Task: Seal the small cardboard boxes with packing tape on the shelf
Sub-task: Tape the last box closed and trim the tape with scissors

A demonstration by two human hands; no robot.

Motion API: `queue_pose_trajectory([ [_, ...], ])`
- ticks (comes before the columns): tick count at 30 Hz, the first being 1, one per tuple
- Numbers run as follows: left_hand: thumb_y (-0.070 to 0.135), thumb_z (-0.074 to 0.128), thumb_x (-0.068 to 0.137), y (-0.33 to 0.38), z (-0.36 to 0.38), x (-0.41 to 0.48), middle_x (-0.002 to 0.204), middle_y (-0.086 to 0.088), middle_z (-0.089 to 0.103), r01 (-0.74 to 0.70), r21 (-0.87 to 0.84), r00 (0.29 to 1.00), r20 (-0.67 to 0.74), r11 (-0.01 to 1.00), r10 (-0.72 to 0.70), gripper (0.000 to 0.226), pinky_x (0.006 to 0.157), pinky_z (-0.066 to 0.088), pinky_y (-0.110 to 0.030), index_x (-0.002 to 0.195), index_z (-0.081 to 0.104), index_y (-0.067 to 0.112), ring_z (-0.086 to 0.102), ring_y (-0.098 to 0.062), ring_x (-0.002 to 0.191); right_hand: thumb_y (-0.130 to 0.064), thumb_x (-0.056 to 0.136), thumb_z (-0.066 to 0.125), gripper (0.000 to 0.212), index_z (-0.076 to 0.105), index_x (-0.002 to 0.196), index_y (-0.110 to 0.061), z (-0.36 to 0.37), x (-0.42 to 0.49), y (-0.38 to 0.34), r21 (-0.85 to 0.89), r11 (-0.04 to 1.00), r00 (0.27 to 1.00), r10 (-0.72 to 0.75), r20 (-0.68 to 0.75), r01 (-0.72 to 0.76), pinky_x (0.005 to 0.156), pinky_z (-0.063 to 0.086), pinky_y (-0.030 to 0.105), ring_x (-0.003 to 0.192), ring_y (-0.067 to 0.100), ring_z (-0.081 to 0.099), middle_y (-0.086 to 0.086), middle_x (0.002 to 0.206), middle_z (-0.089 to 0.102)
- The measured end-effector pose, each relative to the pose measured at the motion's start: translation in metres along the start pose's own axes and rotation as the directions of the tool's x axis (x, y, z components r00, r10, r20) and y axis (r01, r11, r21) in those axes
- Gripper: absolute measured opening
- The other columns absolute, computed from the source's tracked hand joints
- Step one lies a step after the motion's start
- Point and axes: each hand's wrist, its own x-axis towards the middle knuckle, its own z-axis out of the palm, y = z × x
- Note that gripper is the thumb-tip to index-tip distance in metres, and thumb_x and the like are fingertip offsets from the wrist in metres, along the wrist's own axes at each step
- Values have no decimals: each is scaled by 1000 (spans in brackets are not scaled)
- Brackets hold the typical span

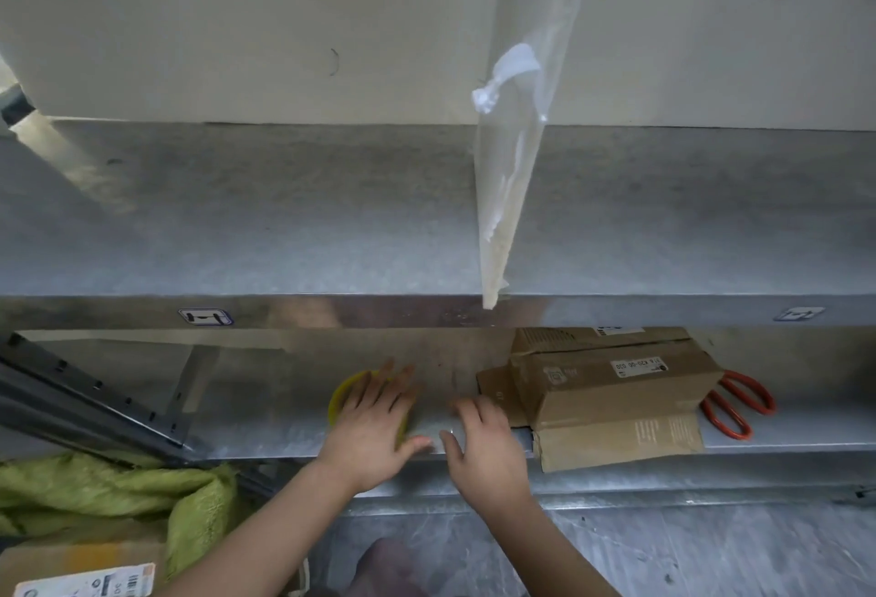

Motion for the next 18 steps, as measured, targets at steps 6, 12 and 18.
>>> queue_pose_trajectory([
  [6, 64, 33, 93, 85, -28, 33, 160, 2, 23, -145, -70, 977, -166, 987, 131, 73, 116, -12, -36, 152, 27, 21, 9, -21, 150, -29, 81, 71, 42, 64, 122, -21, -74, -5, 45, -196, 976, 941, -155, -301, 98, 89, 50, 45, 120, 28, 55, 3, 125, 62],
  [12, 64, 24, 95, 171, -18, 68, 161, 0, 19, 15, -152, 982, -183, 988, -43, 74, 117, -2, -27, 154, 19, 20, 13, -17, 148, -19, 83, 68, 40, 67, 122, -10, -131, 8, 148, -191, 981, 942, -23, -336, -44, 93, 49, 54, 120, 42, 56, 18, 126, 63],
  [18, 51, 44, 97, 203, -10, 98, 160, -3, 19, 304, -619, 917, -15, 724, -399, 75, 114, 25, -28, 155, 12, 16, 27, -23, 144, -33, 97, 55, 55, 42, 144, -8, -167, 34, 238, 123, 971, 976, 212, -44, -206, 115, 28, 42, 140, 34, 34, 16, 152, 36],
])
